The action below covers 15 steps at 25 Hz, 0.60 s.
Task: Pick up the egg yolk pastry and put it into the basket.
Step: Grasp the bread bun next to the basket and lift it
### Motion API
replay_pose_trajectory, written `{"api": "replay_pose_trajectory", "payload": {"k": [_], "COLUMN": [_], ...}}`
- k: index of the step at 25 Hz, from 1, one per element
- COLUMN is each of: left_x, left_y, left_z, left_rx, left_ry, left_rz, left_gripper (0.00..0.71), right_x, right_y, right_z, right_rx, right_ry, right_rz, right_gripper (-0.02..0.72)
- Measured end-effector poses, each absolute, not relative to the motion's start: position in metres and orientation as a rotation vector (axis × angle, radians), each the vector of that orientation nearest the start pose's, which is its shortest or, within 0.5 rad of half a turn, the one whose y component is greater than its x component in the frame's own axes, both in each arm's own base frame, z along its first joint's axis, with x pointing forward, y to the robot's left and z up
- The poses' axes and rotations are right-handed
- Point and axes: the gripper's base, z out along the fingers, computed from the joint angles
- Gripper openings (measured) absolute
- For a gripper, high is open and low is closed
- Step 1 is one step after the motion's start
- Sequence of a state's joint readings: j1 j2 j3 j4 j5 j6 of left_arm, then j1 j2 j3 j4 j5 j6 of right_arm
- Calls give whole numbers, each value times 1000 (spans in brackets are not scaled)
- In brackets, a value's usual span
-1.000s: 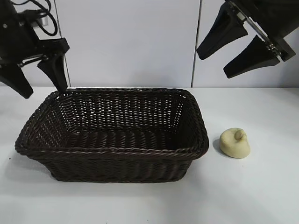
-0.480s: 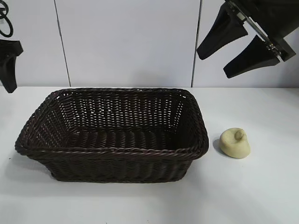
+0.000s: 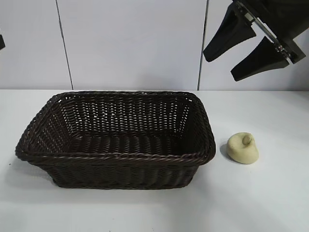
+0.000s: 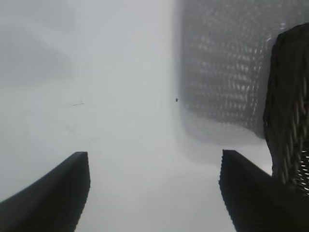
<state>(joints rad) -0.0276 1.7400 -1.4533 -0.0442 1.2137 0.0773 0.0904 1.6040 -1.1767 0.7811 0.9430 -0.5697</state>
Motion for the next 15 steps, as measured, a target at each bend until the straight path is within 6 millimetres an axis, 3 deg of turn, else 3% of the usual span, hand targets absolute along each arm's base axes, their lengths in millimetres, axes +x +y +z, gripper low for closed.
{"api": "replay_pose_trajectory", "payload": {"k": [3,6,11,15], "left_x": [328,295,227,169], "left_y": [-13,-12,-10,-8], "left_z": [299,318,330,328], "left_rx": [153,161,163,161], "left_ry": [2924,2882,2829,2774], "left_rz": [-52,-47,-44,-41], "left_gripper": [542,542,542,541], "right_x": [319,319,319,319], "right_y": [81,81,81,81], "right_z": [274,274,274,274], "right_rx": [-359,-359,-359,-359], "right_ry": [2568,2568,2568,2568], "right_rz": [823,823,823,823], "right_gripper": [516,516,516,516]}}
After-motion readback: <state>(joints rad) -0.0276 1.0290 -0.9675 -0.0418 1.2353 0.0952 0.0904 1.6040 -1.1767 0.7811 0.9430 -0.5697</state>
